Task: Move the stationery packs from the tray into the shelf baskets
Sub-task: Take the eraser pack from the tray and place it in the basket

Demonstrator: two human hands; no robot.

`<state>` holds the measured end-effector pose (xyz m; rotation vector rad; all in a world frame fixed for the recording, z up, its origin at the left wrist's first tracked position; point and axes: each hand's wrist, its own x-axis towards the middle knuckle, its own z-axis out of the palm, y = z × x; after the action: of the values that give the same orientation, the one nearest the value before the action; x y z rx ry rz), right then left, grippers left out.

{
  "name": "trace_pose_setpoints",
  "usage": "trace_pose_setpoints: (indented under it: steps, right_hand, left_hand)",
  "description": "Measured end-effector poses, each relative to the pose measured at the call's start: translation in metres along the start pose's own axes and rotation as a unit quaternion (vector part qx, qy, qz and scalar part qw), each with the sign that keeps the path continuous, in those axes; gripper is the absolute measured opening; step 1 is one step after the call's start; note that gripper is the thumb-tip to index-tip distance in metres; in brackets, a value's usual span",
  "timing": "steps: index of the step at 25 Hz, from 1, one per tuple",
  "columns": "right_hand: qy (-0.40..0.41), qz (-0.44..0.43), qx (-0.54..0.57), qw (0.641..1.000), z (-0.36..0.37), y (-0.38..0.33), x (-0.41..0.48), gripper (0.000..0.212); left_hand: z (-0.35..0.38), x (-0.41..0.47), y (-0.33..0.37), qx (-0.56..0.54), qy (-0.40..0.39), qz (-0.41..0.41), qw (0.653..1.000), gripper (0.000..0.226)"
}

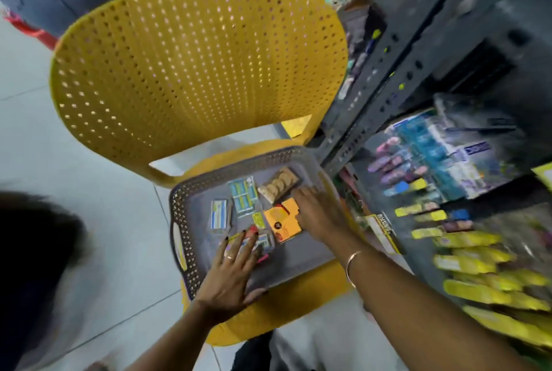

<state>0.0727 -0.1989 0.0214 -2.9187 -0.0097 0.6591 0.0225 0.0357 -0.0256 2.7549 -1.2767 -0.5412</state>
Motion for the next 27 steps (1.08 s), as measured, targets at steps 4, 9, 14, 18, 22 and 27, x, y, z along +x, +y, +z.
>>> trace_pose_setpoints:
  steps: [4,9,14,18,22,27]
  right_hand:
    - [0.038,-0.019,-0.031,0.999,0.017,-0.003,0.048,0.054]
    - [0.044,-0.098,-0.117,0.987,0.033,-0.004,0.084,0.053]
    - [0.054,-0.098,-0.106,0.988,0.031,0.001,0.087,0.052]
    - [0.073,-0.068,-0.056,0.993,0.006,0.011,0.07,0.048]
    - [0.1,-0.052,-0.034,0.993,-0.054,0.017,0.039,0.048]
    - [0.205,-0.028,0.008,0.978,-0.158,0.015,-0.016,0.049]
  left_hand:
    - [0.018,0.001,-0.004,-0.008,0.009,-0.018,1.0,0.083]
    - [0.024,0.003,-0.006,-0.027,0.012,-0.032,0.999,0.083]
    - [0.029,0.002,-0.008,-0.036,-0.006,-0.038,0.999,0.085]
    - [0.024,0.003,-0.009,-0.022,-0.022,-0.027,0.999,0.084]
    - [-0.002,0.004,-0.002,-0.011,-0.014,-0.021,1.0,0.082]
    - [-0.083,0.02,0.011,-0.015,0.044,-0.015,0.999,0.081]
